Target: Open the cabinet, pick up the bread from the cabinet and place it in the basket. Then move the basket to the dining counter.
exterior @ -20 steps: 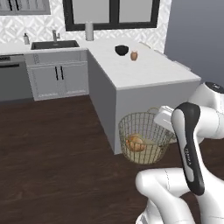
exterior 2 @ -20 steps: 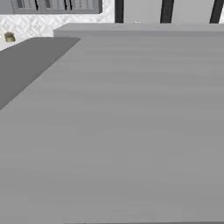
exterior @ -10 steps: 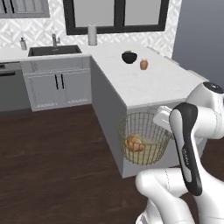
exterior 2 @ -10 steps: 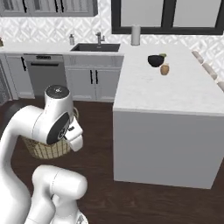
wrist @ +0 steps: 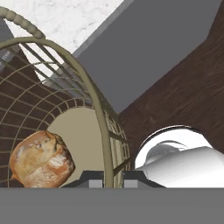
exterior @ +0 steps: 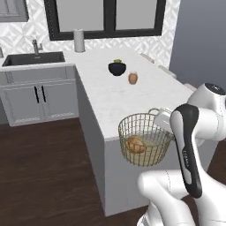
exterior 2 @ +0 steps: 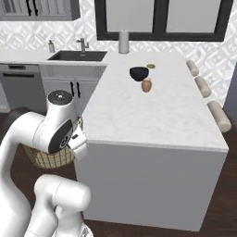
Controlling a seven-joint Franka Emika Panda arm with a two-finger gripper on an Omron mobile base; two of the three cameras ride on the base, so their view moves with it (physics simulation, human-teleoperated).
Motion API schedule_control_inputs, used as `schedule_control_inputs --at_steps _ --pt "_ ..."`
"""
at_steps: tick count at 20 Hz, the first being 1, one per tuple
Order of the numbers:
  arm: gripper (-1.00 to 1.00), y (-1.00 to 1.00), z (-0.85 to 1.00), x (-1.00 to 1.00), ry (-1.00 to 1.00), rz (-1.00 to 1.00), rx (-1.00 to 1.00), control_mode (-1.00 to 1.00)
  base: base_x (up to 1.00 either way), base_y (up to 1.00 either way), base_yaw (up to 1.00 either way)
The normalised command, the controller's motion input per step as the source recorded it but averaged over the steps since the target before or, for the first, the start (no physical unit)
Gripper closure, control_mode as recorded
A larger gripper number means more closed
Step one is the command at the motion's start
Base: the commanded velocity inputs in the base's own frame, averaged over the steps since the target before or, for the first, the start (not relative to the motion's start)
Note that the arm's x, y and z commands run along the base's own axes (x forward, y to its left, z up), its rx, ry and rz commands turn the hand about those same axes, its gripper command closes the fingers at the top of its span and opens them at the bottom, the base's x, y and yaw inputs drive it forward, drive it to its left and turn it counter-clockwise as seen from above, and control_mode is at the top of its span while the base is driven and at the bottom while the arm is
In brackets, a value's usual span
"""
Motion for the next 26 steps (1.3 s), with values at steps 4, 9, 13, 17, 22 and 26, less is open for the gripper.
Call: schedule_control_inputs --at_steps 4,9,13,17,22,26 --pt "1.00 0.00 0.00 0.00 0.00 0.00 0.00 1.00 0.96 -0.86 0.06" --pt "1.00 0.00 0.00 0.00 0.00 0.00 0.00 1.00 0.59 -0.48 0.20" --pt "1.00 0.00 0.00 0.00 0.00 0.00 0.00 1.00 0.51 -0.56 0.14" --pt "1.00 0.00 0.00 0.00 0.00 0.00 0.00 1.00 0.65 -0.64 0.08" --pt "1.00 0.00 0.00 0.00 0.00 0.00 0.00 1.00 0.59 -0.57 0.07" --pt "1.00 0.00 0.00 0.00 0.00 0.00 0.00 1.00 0.20 -0.21 0.00"
